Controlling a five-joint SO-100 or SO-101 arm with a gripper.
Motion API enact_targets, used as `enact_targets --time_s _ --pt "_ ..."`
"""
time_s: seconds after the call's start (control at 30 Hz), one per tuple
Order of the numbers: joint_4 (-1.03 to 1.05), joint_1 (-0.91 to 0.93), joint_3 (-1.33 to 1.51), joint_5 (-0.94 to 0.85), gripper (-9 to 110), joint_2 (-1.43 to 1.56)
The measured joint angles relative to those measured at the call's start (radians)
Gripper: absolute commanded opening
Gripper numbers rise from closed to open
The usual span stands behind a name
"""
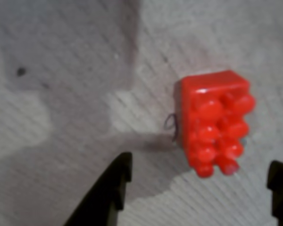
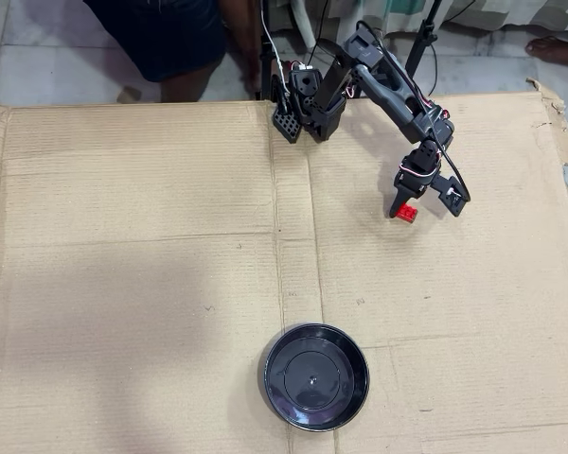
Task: Grasp a lego block and put it in the bin.
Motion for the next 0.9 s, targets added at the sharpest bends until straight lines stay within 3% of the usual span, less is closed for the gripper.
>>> enact_targets --time_s 0.4,0.63,0.9 --pt "-0.08 0.017 -0.041 0.0 32 -0.067" --pt "-0.084 0.028 -0.041 0.0 18 -0.08" --pt "-0.084 0.035 -0.041 0.0 16 -0.08"
